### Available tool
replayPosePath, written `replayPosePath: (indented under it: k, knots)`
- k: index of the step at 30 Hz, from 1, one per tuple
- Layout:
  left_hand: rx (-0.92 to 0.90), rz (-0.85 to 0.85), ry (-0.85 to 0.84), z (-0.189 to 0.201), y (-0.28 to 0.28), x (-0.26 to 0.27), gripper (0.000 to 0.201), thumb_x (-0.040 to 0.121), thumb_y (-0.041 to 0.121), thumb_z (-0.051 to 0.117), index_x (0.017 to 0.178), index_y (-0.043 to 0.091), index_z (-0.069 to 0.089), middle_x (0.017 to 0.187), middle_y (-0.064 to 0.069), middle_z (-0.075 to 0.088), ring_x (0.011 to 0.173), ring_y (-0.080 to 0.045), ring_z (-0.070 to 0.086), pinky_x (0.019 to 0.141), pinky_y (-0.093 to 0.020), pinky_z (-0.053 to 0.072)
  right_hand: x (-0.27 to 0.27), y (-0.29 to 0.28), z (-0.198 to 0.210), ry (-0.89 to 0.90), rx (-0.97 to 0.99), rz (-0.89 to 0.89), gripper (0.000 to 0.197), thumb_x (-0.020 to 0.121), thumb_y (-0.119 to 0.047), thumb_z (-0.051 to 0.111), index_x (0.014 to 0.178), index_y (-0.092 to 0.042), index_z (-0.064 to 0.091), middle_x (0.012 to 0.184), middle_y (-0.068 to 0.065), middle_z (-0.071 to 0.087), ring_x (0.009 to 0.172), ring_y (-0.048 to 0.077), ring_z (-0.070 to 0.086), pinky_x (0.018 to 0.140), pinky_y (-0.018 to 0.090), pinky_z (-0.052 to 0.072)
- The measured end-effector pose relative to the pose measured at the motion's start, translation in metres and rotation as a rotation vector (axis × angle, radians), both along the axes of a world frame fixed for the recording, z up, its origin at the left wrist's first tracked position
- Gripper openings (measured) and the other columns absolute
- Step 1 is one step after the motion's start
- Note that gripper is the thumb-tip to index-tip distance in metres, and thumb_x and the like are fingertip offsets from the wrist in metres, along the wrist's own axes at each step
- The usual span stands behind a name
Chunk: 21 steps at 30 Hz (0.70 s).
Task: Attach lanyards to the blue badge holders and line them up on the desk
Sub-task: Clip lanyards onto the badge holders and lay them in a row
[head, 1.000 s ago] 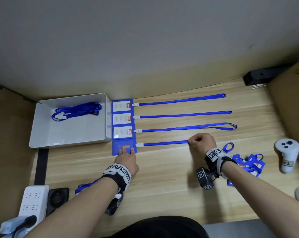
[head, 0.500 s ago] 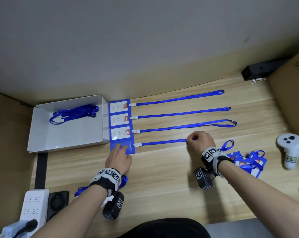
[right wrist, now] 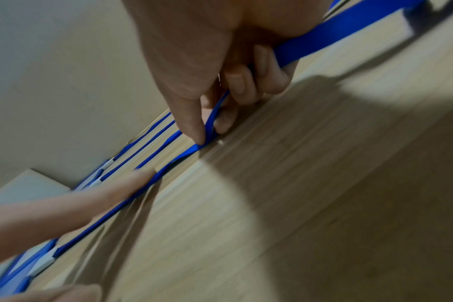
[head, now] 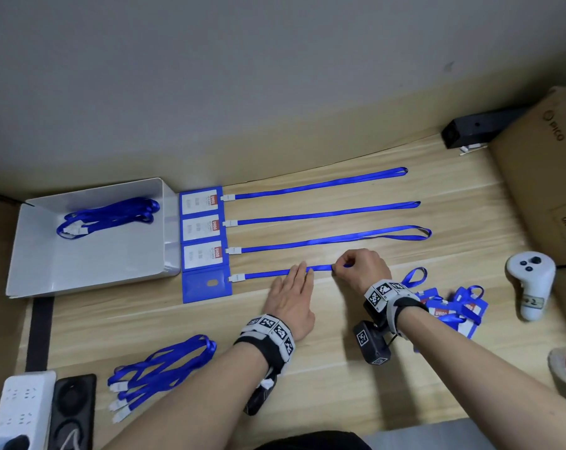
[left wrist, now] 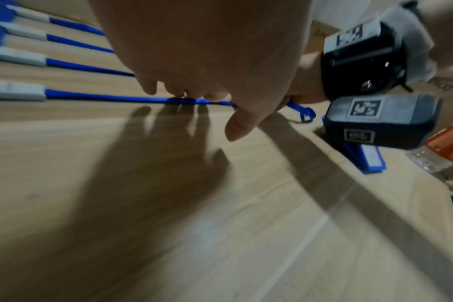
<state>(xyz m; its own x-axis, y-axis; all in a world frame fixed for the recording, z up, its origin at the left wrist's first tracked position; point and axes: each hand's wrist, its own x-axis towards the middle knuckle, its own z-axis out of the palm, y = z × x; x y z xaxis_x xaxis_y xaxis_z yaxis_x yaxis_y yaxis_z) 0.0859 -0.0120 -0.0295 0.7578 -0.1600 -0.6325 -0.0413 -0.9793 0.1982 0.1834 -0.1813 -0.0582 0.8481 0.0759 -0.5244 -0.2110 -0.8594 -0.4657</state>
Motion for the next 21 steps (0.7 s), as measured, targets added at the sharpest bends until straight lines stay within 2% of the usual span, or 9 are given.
replayPosePath:
  k: [4, 8, 11, 14, 15, 19, 21]
  knots:
    - [0.075, -0.036, 0.008, -0.009, -0.002, -0.005, 0.078, 0.095, 0.031, 0.035, 0.156, 0.015, -0.01, 0.16, -0.002, -0.028, 0.15, -0.02, -0.02, 0.122, -0.048, -0.001, 0.005, -0.007, 0.0, 0.033, -0.041, 0.089, 0.013, 0.074, -0.04, 0.065, 0.067, -0.029, 0.068, 0.073, -0.009, 0.068, 0.073, 0.02, 0.063, 0.066, 0.03, 0.053]
    - [0.061, -0.055, 0.046, -0.004, 0.002, 0.001, 0.081, 0.094, 0.036, 0.038, 0.156, 0.017, -0.009, 0.161, -0.001, -0.026, 0.15, -0.019, -0.017, 0.122, -0.047, -0.002, 0.013, -0.033, 0.003, 0.133, 0.107, 0.162, 0.019, 0.072, -0.043, 0.072, 0.067, -0.025, 0.072, 0.069, -0.009, 0.07, 0.073, 0.014, 0.066, 0.069, 0.031, 0.056]
    - [0.068, -0.045, 0.076, -0.001, -0.002, 0.003, 0.084, 0.092, 0.037, 0.041, 0.156, 0.017, -0.01, 0.16, -0.001, -0.027, 0.15, -0.019, -0.018, 0.122, -0.047, -0.001, 0.019, -0.055, 0.01, 0.162, 0.158, 0.19, 0.028, 0.078, -0.042, 0.076, 0.059, -0.022, 0.07, 0.07, -0.007, 0.072, 0.068, 0.015, 0.064, 0.065, 0.03, 0.051]
    - [0.081, -0.031, 0.106, 0.001, -0.006, 0.005, 0.086, 0.091, 0.039, 0.042, 0.156, 0.016, -0.01, 0.16, -0.003, -0.028, 0.15, -0.02, -0.019, 0.122, -0.048, 0.0, 0.023, -0.068, 0.02, 0.143, 0.177, 0.199, 0.034, 0.086, -0.037, 0.069, 0.055, -0.022, 0.069, 0.051, -0.008, 0.054, 0.055, 0.013, 0.046, 0.057, 0.028, 0.038]
    - [0.085, -0.029, 0.119, 0.001, -0.007, 0.006, 0.087, 0.091, 0.039, 0.042, 0.155, 0.015, -0.011, 0.16, -0.003, -0.028, 0.15, -0.02, -0.019, 0.122, -0.048, 0.0, 0.024, -0.072, 0.023, 0.132, 0.18, 0.191, 0.033, 0.088, -0.035, 0.067, 0.057, -0.023, 0.071, 0.048, -0.008, 0.052, 0.054, 0.011, 0.045, 0.057, 0.027, 0.036]
    - [0.096, -0.029, 0.163, 0.004, -0.009, 0.01, 0.087, 0.092, 0.04, 0.043, 0.155, 0.016, -0.012, 0.16, -0.003, -0.029, 0.15, -0.02, -0.019, 0.122, -0.049, 0.0, 0.029, -0.095, 0.03, 0.105, 0.122, 0.137, 0.031, 0.088, -0.039, 0.066, 0.061, -0.024, 0.073, 0.058, -0.003, 0.064, 0.061, 0.013, 0.054, 0.061, 0.03, 0.043]
    - [0.096, -0.034, 0.173, 0.004, -0.008, 0.012, 0.086, 0.092, 0.039, 0.043, 0.156, 0.016, -0.01, 0.16, -0.003, -0.028, 0.15, -0.02, -0.019, 0.122, -0.05, 0.001, 0.031, -0.106, 0.032, 0.103, 0.032, 0.106, 0.035, 0.087, -0.045, 0.066, 0.059, -0.024, 0.069, 0.058, -0.006, 0.061, 0.06, 0.014, 0.056, 0.059, 0.029, 0.043]
